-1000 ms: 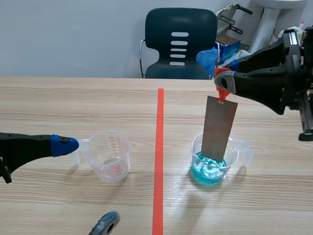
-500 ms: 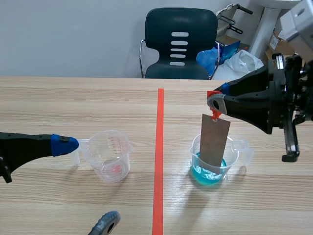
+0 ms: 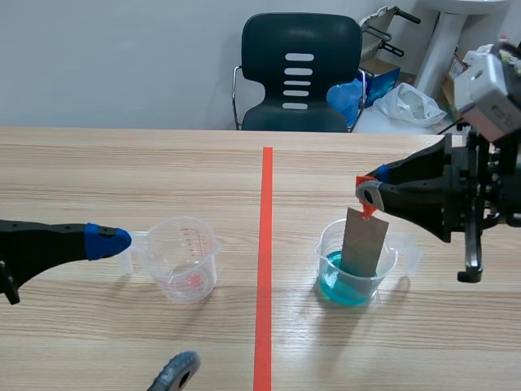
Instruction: Do the redox reaction experiment
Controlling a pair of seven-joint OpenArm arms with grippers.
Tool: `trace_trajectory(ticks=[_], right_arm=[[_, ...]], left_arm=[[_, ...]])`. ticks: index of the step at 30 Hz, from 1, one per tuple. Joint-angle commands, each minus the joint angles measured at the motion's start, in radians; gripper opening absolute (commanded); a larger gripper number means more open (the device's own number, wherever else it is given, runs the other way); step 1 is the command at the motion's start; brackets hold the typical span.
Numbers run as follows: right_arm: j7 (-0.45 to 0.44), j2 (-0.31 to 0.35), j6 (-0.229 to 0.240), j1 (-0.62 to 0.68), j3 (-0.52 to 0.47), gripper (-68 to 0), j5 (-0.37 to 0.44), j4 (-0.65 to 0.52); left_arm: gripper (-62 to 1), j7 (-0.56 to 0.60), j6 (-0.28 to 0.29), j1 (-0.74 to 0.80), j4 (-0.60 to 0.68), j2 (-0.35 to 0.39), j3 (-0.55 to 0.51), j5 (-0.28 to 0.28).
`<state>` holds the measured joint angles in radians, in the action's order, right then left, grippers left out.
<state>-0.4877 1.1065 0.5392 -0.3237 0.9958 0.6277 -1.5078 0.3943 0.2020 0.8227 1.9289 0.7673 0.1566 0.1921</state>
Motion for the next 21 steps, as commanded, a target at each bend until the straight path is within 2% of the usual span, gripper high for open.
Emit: trace_trajectory(ticks=[1, 21], right_arm=[[-0.01, -0.005, 0.0, -0.007, -0.021, -66.7, 0.0, 0.001], [-0.012, -0.015, 0.004, -0.005, -0.021, -66.7, 0.0, 0.015]], left_arm=[[1.4, 0.017, 0.003, 0.008, 0.021, -0.005, 0.005, 0.006], [1.4, 0.018, 0.003, 0.008, 0.021, -0.005, 0.005, 0.006]])
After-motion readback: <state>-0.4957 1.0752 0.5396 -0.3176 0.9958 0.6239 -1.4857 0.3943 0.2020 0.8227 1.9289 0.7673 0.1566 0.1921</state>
